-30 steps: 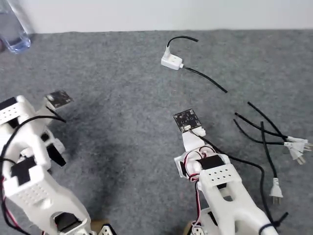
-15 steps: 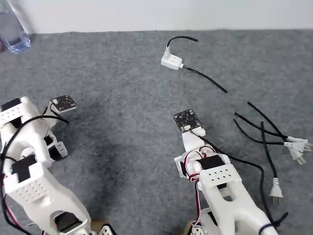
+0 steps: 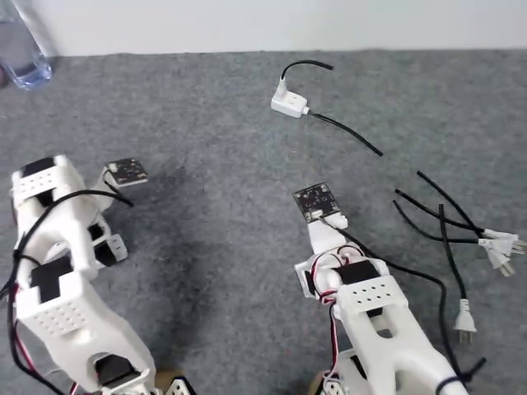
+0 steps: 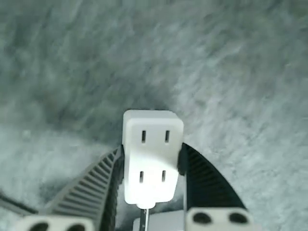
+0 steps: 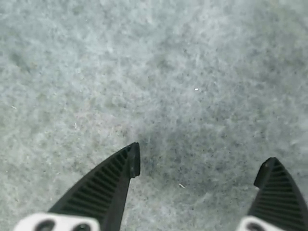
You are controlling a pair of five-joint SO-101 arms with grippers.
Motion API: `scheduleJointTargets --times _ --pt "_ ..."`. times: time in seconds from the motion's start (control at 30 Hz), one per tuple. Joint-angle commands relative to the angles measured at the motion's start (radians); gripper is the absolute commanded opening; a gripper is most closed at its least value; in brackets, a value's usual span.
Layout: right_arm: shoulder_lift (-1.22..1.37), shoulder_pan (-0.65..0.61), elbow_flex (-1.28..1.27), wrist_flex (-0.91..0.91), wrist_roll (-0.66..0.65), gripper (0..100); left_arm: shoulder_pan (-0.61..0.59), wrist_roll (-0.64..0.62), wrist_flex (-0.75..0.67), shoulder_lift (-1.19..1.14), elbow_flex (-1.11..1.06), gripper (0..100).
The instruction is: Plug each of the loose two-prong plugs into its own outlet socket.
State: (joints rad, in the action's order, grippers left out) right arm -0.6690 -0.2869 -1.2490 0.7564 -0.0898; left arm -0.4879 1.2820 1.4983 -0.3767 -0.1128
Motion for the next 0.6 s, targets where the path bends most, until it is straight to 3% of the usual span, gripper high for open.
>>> scheduleJointTargets --times 0.0,0.27,0.43,0.57 --pt "-0.028 0.068 0.029 -0.015 -0.009 36.8 0.066 0.011 0.071 0.057 0.047 1" --pt "-0.028 0.239 0.069 -0.018 0.0 36.8 0.307 -0.084 0.178 0.057 0.185 1" --pt "-0.028 0.292 0.074 -0.047 0.052 36.8 0.516 -0.173 0.173 0.051 0.196 1" --pt "-0.028 0.357 0.069 -0.079 0.055 36.8 0.663 -0.333 0.071 0.054 0.196 1"
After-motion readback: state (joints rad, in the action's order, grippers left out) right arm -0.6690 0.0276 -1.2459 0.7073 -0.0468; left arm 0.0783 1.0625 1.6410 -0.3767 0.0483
